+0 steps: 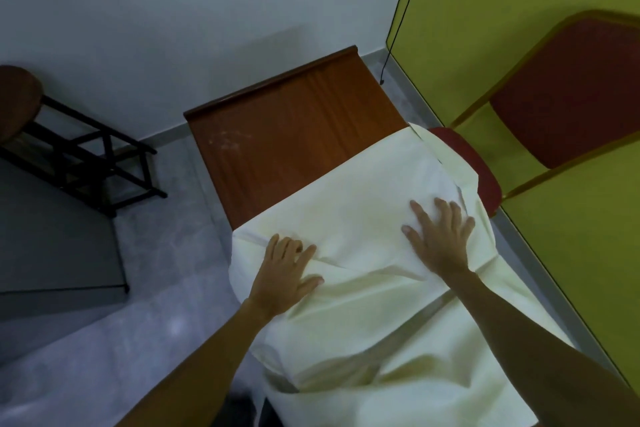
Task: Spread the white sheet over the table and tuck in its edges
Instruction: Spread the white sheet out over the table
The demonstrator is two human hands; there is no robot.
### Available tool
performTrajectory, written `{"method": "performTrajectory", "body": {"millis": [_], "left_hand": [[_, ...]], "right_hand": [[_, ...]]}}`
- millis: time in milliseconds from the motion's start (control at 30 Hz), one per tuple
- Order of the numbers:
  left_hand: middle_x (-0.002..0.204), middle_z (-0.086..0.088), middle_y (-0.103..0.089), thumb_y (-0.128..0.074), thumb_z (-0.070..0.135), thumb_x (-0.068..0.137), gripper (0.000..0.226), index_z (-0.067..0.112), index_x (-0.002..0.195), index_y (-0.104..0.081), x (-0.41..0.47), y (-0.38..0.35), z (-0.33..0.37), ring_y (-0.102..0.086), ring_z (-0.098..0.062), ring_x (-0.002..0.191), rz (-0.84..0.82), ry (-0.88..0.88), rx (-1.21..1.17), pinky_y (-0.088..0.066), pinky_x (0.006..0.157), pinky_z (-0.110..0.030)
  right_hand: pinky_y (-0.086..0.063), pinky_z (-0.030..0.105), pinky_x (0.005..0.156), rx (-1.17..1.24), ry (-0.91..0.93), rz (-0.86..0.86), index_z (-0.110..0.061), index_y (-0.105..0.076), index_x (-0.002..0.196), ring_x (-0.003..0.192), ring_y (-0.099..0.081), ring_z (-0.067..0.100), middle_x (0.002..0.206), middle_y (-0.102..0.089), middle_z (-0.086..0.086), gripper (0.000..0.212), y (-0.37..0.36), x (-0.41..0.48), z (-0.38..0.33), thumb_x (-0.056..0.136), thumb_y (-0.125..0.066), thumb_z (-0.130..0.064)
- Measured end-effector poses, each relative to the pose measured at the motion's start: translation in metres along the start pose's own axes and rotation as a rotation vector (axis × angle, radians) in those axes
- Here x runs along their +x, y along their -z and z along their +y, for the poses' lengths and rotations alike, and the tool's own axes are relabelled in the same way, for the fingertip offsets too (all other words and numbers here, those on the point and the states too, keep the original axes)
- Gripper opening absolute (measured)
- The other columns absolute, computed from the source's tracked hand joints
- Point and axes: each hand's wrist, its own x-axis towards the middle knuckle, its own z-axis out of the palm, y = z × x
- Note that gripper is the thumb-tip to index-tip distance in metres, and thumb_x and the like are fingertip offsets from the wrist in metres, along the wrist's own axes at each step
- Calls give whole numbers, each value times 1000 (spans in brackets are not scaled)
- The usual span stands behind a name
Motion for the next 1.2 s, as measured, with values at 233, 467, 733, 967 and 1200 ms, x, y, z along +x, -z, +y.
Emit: {"method": "performTrajectory", "body": {"millis": [233,467,733,967,1200], "left_hand": [[88,-3,-60,-45,42,99,28,20,99,-61,13,-13,-7,-52,-25,82,69,-40,90,-44,79,-40],[69,-3,-58,-37,35,103,34,16,84,-58,29,9,-13,-52,-24,62,116,-78,109,-44,64,-37],[68,-4,-56,-37,35,102,33,17,81,-54,37,79,-22,-49,-24,61,275,-82,88,-37,61,-36],[66,-3,-50,-35,38,102,34,17,78,-47,39,136,-34,-45,-23,58,359,-52,88,-37,57,-37],[68,-7,-65,-27,47,102,49,14,82,-58,36,202,-76,-64,-30,58,224,107,191,-35,50,-27]], "right_hand": [[-38,49,88,0,-59,155,-25,-62,112,102,-47,35,110,-53,11,38,-4,14,-1,98,-41,-53],[-46,41,66,-40,173,180,-15,-61,99,72,-50,28,81,-51,9,53,10,28,7,103,-23,-52],[-40,43,71,-90,158,358,-14,-59,95,70,-47,29,78,-48,10,39,75,35,-17,103,-30,-39],[-30,37,63,-144,230,474,-18,-46,99,67,-34,22,77,-47,15,27,163,67,-50,104,-31,-40],[-36,33,60,-128,222,434,-6,-59,87,62,-46,27,74,-53,13,56,216,87,-80,103,-21,-44]]}}
